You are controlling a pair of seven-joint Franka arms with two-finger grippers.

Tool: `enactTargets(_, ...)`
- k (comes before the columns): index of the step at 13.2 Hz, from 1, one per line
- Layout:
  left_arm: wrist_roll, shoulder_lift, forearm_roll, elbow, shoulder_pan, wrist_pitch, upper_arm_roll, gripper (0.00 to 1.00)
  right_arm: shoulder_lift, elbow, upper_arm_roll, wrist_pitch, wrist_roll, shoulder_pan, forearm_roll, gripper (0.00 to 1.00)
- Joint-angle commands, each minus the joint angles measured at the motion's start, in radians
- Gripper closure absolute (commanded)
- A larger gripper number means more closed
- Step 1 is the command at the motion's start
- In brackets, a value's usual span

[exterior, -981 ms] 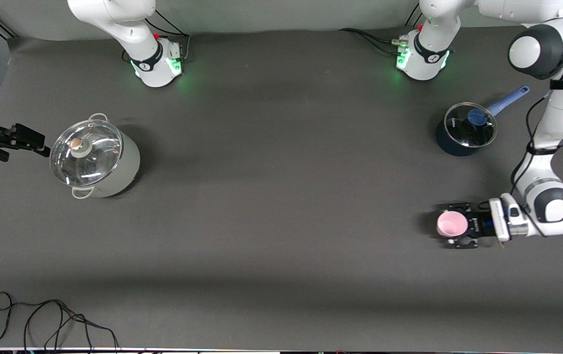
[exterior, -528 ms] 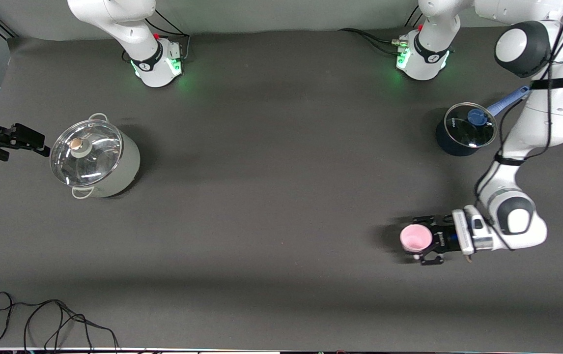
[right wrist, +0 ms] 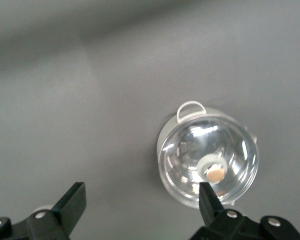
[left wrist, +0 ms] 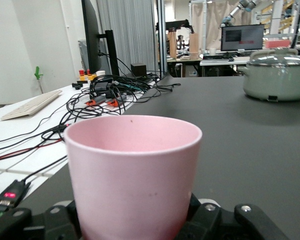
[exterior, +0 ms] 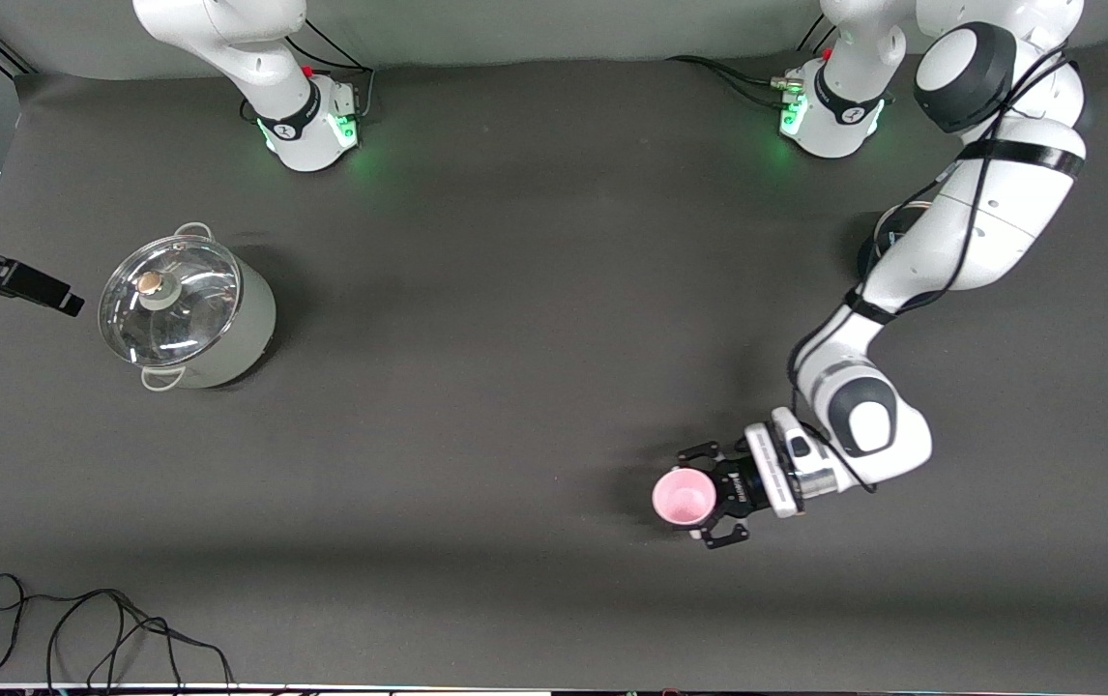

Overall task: Transfer pink cup from left to right arm
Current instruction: 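Carry the pink cup with the left gripper toward the right gripper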

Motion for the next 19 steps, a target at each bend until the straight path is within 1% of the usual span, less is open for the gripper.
enactTargets(1, -0.056, -0.002, -0.017, 0.041, -0.043, 0.126, -0.07, 1.0, -0.014, 0.008, -0.002, -0.02, 0.277, 0.01, -0.002, 0.0)
enactTargets(2, -0.071, -0.002, -0.017, 0.066, -0.068, 0.187, -0.102, 1.0, -0.014, 0.008, 0.001, -0.02, 0.299, 0.01, -0.002, 0.0)
enactTargets(4, -0.149, -0.002, -0.017, 0.127, -0.158, 0.331, -0.133, 1.0, -0.011, 0.01, 0.006, -0.02, 0.301, 0.012, -0.002, 0.0)
enactTargets(7, -0.243, -0.002, -0.016, 0.236, -0.334, 0.55, -0.133, 1.0, -0.008, 0.01, 0.008, -0.02, 0.301, 0.012, -0.002, 0.0)
enactTargets(9, -0.309, -0.003, -0.016, 0.294, -0.428, 0.652, -0.131, 1.0, -0.005, 0.011, 0.009, -0.02, 0.301, 0.012, -0.002, 0.0)
enactTargets(11, -0.337, -0.003, -0.014, 0.348, -0.502, 0.73, -0.131, 1.0, 0.0, 0.016, 0.009, -0.018, 0.303, 0.012, 0.0, 0.0)
enactTargets(13, -0.349, -0.003, -0.011, 0.391, -0.578, 0.793, -0.127, 1.0, 0.006, 0.024, 0.009, -0.018, 0.31, 0.012, 0.028, 0.0)
enactTargets(15, -0.35, -0.011, -0.011, 0.402, -0.632, 0.848, -0.133, 1.0, 0.009, 0.03, 0.011, -0.02, 0.313, 0.012, 0.032, 0.0)
enactTargets(17, -0.395, -0.014, -0.01, 0.417, -0.686, 0.881, -0.124, 1.0, 0.015, 0.043, 0.03, -0.02, 0.315, 0.015, 0.073, 0.0)
enactTargets(19, -0.413, -0.029, -0.002, 0.425, -0.729, 0.917, -0.116, 1.0, 0.029, 0.071, 0.032, -0.021, 0.367, 0.053, 0.08, 0.0)
